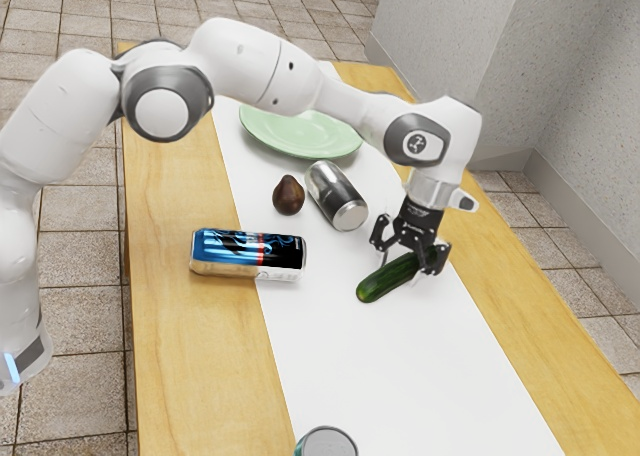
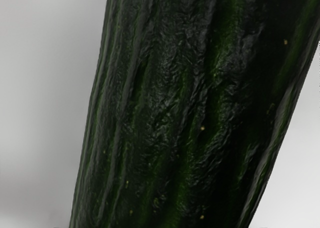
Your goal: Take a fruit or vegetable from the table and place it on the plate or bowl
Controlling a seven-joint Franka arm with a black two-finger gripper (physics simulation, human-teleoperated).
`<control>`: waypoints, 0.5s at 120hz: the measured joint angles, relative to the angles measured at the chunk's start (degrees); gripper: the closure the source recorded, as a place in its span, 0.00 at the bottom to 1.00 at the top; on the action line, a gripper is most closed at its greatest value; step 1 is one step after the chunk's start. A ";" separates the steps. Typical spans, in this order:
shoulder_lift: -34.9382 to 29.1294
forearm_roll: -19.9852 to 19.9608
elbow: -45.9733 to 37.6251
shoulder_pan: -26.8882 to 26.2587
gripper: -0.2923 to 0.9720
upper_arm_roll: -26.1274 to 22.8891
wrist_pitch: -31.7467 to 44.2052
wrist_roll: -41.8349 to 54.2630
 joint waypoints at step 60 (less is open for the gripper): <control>-8.06 0.62 -1.40 -1.00 0.62 2.02 2.01 3.49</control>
